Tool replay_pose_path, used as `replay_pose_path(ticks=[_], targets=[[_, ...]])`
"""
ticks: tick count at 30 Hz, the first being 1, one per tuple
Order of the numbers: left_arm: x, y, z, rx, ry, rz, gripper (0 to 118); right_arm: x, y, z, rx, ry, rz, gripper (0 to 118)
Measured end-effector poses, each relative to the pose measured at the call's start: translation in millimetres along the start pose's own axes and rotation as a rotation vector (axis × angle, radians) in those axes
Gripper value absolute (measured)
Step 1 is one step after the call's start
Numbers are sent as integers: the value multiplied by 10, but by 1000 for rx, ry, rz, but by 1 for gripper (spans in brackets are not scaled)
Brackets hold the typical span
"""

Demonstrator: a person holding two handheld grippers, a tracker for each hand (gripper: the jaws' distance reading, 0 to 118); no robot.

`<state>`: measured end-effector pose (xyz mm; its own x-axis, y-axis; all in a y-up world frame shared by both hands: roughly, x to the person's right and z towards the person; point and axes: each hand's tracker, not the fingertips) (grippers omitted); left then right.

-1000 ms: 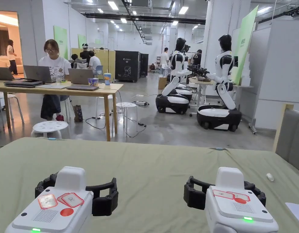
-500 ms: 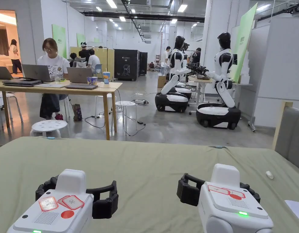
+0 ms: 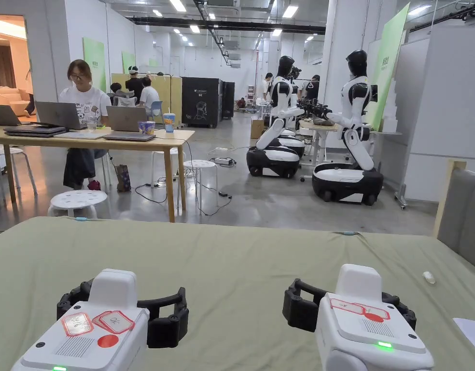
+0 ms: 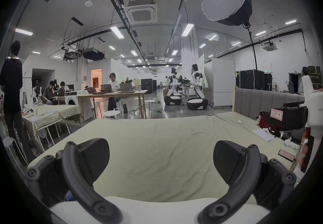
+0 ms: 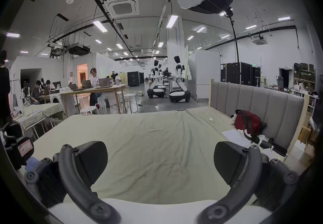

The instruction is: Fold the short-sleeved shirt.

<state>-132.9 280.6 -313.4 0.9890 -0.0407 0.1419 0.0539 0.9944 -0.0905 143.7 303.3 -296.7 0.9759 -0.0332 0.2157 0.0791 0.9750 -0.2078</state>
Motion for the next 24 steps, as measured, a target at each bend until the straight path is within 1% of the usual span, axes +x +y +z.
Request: replay_pose_path(ticks=[4, 8, 11, 16, 21, 24], targets=[[5, -1, -20, -2, -8, -5, 118, -46, -29, 4, 6, -6, 32, 118], [21, 5, -27, -1, -7, -8, 118, -70, -2, 20, 12, 20, 58, 118], [22, 8, -28, -1, -5, -6, 118, -74, 7, 10, 3, 61, 77, 118], [10, 1, -22, -1, -3, -5, 118, -104, -14, 20, 12, 78, 106, 118], [6, -1, -19, -3, 1, -3, 118, -120, -14, 50, 26, 88, 107, 118], [-13, -16, -23, -7, 2, 0, 118, -107, 14, 49, 24, 97, 120, 118]])
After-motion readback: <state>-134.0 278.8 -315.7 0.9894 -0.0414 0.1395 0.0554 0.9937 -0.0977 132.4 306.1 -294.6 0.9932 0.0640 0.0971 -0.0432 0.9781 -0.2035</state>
